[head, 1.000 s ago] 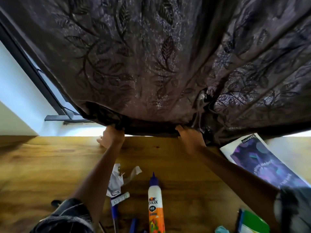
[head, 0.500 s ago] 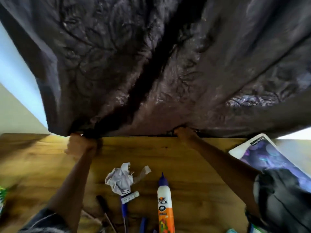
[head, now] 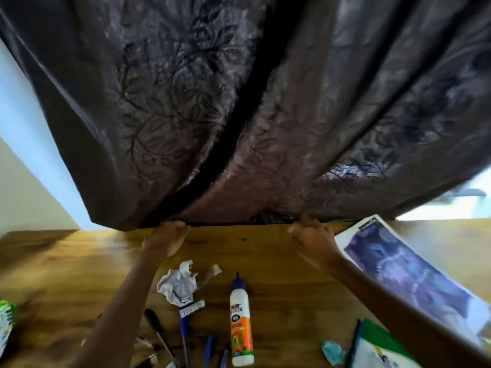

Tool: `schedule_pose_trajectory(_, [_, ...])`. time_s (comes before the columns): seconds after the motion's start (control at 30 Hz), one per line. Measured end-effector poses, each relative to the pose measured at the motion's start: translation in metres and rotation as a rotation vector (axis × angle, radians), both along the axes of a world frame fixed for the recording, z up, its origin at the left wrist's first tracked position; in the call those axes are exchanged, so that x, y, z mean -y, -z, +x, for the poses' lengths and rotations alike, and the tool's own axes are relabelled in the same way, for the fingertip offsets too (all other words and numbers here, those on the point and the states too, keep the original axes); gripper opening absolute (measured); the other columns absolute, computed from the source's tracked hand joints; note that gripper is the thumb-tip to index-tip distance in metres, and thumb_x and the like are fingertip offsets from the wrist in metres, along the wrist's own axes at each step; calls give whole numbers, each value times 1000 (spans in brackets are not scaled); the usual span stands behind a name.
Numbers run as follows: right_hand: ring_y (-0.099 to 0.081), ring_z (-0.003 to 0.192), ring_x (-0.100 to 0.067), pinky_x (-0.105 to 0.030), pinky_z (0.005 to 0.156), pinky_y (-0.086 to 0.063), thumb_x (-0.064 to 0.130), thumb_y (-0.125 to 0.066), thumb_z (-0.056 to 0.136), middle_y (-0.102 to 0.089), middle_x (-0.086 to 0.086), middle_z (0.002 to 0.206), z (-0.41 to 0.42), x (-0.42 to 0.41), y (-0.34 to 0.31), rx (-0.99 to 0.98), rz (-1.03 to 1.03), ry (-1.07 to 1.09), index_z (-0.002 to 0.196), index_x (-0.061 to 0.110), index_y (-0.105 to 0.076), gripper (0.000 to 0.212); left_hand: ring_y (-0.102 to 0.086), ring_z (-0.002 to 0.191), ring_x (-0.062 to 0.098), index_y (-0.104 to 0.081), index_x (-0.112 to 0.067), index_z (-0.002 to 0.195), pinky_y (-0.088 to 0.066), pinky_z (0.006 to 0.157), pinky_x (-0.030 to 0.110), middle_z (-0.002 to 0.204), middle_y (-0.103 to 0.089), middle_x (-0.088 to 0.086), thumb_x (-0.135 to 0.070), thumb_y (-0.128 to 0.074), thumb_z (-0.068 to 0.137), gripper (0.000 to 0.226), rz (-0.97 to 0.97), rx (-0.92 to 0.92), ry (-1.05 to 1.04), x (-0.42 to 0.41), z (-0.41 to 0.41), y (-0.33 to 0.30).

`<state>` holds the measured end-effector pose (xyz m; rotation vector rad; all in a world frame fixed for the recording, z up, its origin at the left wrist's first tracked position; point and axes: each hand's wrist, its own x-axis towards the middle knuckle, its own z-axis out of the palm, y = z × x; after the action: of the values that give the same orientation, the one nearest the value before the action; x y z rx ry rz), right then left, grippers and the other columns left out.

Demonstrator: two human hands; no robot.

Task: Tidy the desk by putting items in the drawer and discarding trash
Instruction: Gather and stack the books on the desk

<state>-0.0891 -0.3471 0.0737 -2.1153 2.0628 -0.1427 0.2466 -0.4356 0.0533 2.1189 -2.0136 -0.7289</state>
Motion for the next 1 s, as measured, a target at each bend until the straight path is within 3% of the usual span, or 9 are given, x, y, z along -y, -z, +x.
schedule_pose_trajectory(0.07, [-40, 124, -24, -40, 97, -36, 29, -38, 93, -47, 2, 135, -14, -34, -7, 58, -41, 37, 119, 28, -56, 32, -59, 106, 28, -61, -27, 109, -46, 94, 41, 116, -64, 6, -43, -38, 95, 31, -89, -15, 75, -25, -27, -13])
schedule_pose_trajectory(0.13, [-43, 121, -21, -41, 95, -37, 28, -43, 94, -47, 4, 134, -27, -64, -13, 89, -81, 94, 120, 27, -55, 29, -60, 106, 25, -59, -23, 118, -47, 92, 38, 116, -65, 6, -41, -44, 96, 32, -140, -97, 139, -55, -62, -24])
schedule_pose_trajectory(0.27, [-41, 125, -24, -40, 100, -32, 42, -37, 89, -47, 0, 137, -61, -120, -25, 173, -112, 197, 129, 26, -50, 45, -60, 107, 23, -48, -25, 134, -47, 88, 32, 124, -62, 5, -43, -50, 93, 44, -140, -165, 287, -115, -148, -37])
schedule_pose_trajectory(0.37, [-39, 128, -25, -40, 100, -32, 34, -49, 91, -47, -2, 137, -92, -154, -29, 195, -151, 236, 131, 24, -49, 41, -55, 116, 22, -46, -27, 136, -44, 94, 32, 133, -55, 3, -43, -51, 93, 46, -132, -201, 385, -153, -208, -36])
schedule_pose_trajectory(0.47, [-41, 125, -25, -40, 94, -35, 34, -49, 87, -49, 1, 133, -128, -194, -33, 172, -187, 257, 125, 27, -52, 39, -47, 125, 21, -47, -24, 135, -39, 101, 30, 139, -49, 3, -39, -53, 92, 46, -117, -238, 453, -189, -266, -32])
schedule_pose_trajectory(0.67, [-58, 104, -32, -40, 83, -45, 30, -53, 78, -63, -5, 111, -203, -271, -20, 248, -231, 298, 108, 23, -64, 33, -48, 123, 26, -41, -20, 139, -40, 98, 30, 143, -42, 7, -39, -56, 90, 55, -69, -183, 532, -222, -369, -31])
schedule_pose_trajectory(0.8, [-53, 114, -23, -35, 83, -39, 29, -55, 86, -59, 4, 120, -232, -307, -10, 228, -227, 308, 114, 27, -59, 29, -41, 131, 27, -35, -18, 142, -35, 104, 36, 146, -40, 8, -43, -53, 90, 60, -178, -106, 531, -242, -430, -37])
schedule_pose_trajectory(1.0, [-45, 125, -31, -45, 98, -37, 31, -56, 82, -49, -7, 138, -274, -353, 15, 182, -162, 418, 125, 18, -55, 45, -20, 143, 22, -27, -15, 146, -19, 116, 41, 157, -20, 6, -44, -52, 90, 68, -205, -96, 652, -316, -502, -1])
